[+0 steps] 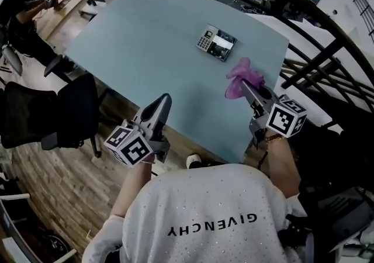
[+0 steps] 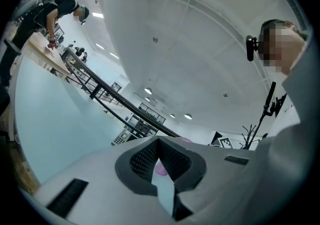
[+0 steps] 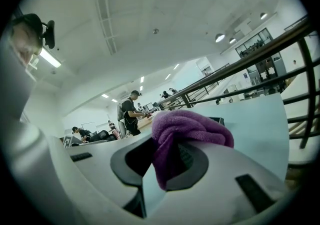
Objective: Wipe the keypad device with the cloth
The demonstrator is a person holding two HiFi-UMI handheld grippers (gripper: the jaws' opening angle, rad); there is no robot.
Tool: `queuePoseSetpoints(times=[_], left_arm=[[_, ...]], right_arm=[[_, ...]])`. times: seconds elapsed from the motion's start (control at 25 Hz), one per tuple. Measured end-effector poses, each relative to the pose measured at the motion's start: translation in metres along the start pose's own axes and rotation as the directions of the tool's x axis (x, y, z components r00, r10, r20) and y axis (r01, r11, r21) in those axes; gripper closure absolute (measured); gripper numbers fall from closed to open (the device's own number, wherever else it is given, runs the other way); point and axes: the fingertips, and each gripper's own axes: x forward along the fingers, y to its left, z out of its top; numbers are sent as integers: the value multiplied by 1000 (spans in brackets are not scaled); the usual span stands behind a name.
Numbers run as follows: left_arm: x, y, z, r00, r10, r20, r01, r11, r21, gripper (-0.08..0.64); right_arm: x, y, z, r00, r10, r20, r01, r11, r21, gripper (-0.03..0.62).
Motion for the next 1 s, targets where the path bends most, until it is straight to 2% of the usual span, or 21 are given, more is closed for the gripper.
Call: queuePoseSetpoints(times=[0.12, 0.36, 0.48, 0.72, 0.88, 1.0], left_arm=[[-3, -5, -12, 1000, 15, -22, -15, 1000, 26, 560], [1, -32, -42, 998, 24, -57, -23, 1000, 12, 560], [5, -49, -58, 998, 24, -60, -25, 999, -21, 560], [14, -83, -78, 1000, -25, -13, 23, 996, -87, 560], [20, -86, -85, 999, -27, -44, 24, 997, -74, 560], [26, -76, -84, 997, -28, -75, 25, 999, -42, 560]], right_arm=[[-2, 4, -2, 999, 32, -16, -32, 999, 1, 541], [-19, 13, -11, 994, 96, -44, -96, 995, 4, 541], [-32, 19, -15, 990, 127, -56, -126, 992, 12, 541], [-62, 15, -40, 984, 162, -80, -161, 987, 16, 541], [-67, 10, -47, 981, 185, -56, -185, 983, 13, 541], [-66, 12, -34, 978, 208, 11, -208, 978, 3, 541]])
